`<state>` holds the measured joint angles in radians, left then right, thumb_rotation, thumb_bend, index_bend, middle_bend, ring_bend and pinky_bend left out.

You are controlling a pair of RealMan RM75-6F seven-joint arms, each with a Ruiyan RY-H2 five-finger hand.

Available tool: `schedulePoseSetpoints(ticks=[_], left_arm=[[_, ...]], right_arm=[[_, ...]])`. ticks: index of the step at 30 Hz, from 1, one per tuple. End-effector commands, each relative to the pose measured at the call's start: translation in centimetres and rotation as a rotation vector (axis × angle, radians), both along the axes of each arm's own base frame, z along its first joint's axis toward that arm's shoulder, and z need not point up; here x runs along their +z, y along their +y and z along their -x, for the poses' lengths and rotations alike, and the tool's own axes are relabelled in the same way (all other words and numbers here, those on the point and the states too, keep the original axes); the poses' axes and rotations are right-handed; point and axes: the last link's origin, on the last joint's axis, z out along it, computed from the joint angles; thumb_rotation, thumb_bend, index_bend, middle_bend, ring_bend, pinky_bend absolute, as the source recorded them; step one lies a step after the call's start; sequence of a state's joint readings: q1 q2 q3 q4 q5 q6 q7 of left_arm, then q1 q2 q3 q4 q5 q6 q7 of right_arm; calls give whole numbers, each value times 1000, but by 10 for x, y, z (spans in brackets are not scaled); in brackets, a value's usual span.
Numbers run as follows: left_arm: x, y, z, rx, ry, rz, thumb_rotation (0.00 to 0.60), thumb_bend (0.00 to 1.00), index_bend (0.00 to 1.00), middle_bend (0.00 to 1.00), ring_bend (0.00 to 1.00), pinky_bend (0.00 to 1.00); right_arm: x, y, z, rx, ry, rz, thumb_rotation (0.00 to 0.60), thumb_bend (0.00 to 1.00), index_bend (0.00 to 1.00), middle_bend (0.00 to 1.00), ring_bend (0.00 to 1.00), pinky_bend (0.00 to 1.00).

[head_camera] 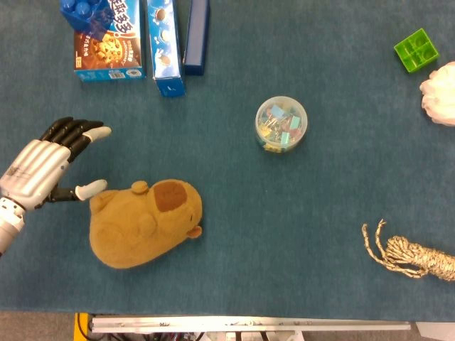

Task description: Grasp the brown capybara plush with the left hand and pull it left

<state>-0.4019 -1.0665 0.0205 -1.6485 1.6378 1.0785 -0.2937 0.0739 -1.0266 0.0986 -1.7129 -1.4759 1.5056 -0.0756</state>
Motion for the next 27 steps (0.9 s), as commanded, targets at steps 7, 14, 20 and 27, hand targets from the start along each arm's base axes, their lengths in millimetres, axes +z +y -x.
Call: schedulePoseSetpoints(ticks=[7,14,20,27], left_arm=[[-18,-12,2,-6,15,32,0,25,108,103,76,0],[-34,-21,10,15,-2,36,0,24,63,63,67,0],[-46,-30,14,16,16,56,0,24,53,59,58,0],[-56,-33,9,-2,15,62,0,24,30,46,40,0]], right_arm=[[-4,0,3,-11,-4,-14,600,249,319,392,283,233],[-4,2,6,-22,-6,-11,600,249,319,392,283,233],[-3,4,6,-25,-5,-9,600,249,319,392,283,233],[-3,5,6,-24,-4,-8,600,249,320,392,283,234]])
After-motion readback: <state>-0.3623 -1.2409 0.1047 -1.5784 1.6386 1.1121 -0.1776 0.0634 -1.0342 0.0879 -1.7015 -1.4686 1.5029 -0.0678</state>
